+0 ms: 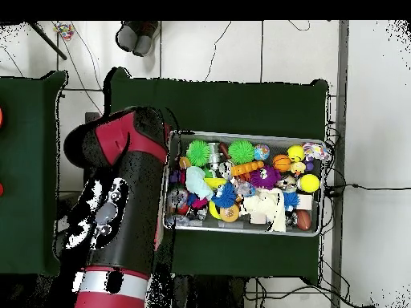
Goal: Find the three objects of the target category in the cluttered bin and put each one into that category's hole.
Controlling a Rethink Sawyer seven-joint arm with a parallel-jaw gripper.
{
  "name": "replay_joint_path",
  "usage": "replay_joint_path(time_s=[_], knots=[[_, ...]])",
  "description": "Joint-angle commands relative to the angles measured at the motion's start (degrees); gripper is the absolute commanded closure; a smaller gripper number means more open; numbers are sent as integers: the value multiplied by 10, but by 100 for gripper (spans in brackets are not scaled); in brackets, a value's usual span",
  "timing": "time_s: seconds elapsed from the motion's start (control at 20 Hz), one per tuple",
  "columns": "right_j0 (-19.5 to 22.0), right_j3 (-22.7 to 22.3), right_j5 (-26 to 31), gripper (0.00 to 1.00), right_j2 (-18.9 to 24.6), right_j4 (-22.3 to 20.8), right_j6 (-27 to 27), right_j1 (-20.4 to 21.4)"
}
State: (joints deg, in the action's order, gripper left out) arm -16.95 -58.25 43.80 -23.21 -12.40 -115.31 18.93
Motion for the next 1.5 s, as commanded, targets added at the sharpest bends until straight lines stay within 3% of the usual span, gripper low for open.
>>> replay_joint_path(time_s=[0.05, 0.6, 0.75, 0.9, 1.15, 1.4, 1.5], knots=[[-24, -64, -28, 100, 21, -18, -75, 3], [-20, -100, -42, 100, 49, 5, -58, 28], [24, -128, -64, 100, 110, 30, -8, 36], [83, -150, -16, 100, 189, 73, 62, 28], [97, -121, -71, 100, 196, 32, 51, -28], [85, -70, -119, 100, 174, -22, 31, -102], [74, -61, -145, 100, 160, -40, 20, -113]])
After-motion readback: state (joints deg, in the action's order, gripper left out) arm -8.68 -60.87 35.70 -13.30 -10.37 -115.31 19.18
